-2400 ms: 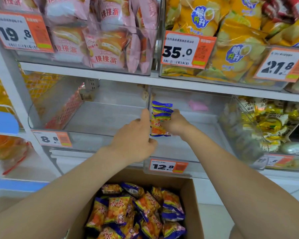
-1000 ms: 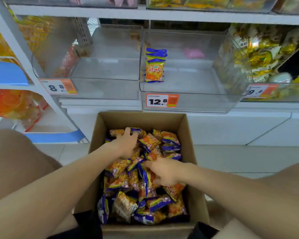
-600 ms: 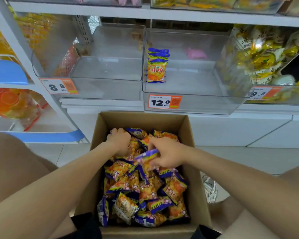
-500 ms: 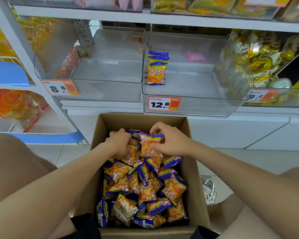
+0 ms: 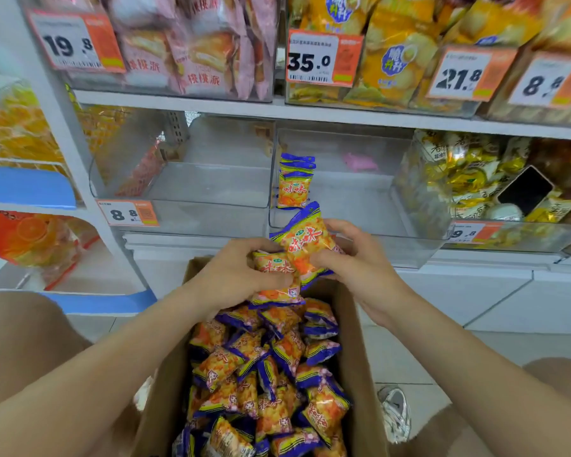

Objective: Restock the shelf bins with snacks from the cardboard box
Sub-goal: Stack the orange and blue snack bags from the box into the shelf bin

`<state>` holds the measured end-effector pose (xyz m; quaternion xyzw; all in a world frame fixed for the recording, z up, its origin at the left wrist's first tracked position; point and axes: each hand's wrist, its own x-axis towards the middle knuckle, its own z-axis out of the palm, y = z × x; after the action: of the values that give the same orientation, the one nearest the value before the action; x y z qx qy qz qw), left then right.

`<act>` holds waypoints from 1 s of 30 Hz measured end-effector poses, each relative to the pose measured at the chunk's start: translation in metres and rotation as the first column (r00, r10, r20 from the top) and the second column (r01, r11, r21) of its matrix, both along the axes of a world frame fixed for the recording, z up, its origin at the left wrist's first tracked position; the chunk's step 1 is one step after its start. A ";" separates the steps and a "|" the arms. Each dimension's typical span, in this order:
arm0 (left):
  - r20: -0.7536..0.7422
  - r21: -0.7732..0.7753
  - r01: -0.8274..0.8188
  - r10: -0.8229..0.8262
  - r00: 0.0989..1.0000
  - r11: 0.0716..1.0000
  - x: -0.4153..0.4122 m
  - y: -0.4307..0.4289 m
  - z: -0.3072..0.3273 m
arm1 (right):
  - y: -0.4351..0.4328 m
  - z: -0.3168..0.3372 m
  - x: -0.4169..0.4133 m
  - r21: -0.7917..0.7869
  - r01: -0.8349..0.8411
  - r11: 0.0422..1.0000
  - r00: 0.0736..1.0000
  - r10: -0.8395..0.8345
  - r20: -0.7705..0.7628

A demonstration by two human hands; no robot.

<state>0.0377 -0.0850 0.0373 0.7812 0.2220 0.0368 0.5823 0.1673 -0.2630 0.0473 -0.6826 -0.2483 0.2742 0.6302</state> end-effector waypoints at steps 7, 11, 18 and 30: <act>0.158 -0.134 -0.016 0.037 0.987 0.991 0.005 -0.001 0.033 | -0.003 0.021 0.013 -0.031 0.046 0.998 0.999 -0.046 0.018; 0.249 -0.169 -0.108 0.148 0.957 0.980 0.011 0.000 0.037 | -0.005 0.033 0.021 -0.035 -0.003 0.999 1.000 0.003 -0.008; 0.373 -0.112 -0.073 0.110 0.921 0.991 0.026 0.004 0.045 | 0.005 0.038 0.034 0.016 -0.172 0.985 0.985 0.172 -0.019; 0.290 0.568 -0.252 0.097 0.952 0.783 0.075 0.044 0.038 | 0.055 0.037 0.103 0.012 0.021 1.000 0.999 -0.021 0.029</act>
<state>0.1125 -0.0408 0.0751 0.8900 0.1972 0.2551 0.3223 0.2705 -0.2081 0.0842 -0.6854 -0.2518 0.2562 0.6335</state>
